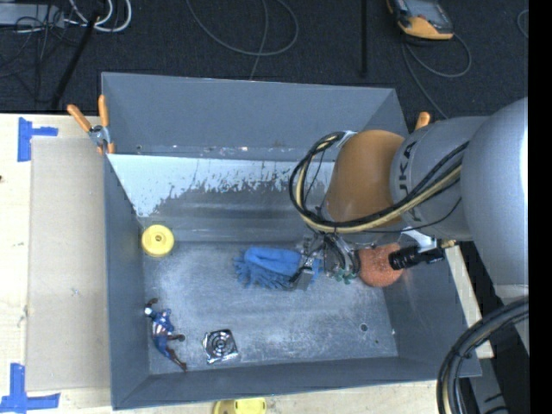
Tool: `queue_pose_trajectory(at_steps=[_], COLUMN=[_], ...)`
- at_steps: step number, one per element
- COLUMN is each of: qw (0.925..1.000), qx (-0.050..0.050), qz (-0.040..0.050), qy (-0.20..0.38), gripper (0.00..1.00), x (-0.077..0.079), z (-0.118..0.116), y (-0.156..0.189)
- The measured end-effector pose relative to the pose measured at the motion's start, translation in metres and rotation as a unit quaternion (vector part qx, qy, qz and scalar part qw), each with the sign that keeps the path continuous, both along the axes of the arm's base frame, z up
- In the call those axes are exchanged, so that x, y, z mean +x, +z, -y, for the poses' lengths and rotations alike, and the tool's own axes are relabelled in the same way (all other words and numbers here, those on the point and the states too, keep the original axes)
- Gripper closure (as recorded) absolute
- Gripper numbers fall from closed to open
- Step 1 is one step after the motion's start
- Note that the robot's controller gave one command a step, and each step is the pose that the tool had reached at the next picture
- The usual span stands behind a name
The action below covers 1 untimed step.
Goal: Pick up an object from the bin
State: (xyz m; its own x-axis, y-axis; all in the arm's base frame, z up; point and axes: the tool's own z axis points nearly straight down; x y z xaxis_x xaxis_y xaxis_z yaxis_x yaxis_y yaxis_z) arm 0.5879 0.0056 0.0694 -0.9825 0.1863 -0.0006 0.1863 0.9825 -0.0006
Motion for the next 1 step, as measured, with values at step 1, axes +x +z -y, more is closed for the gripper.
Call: queue_pose_trajectory(at_steps=[1], qw=[0.9999], qx=[0.001], qz=[0.0025], qy=[-0.016], gripper=[1.00], x=[0.0070], z=[0.0019], y=[0.1976])
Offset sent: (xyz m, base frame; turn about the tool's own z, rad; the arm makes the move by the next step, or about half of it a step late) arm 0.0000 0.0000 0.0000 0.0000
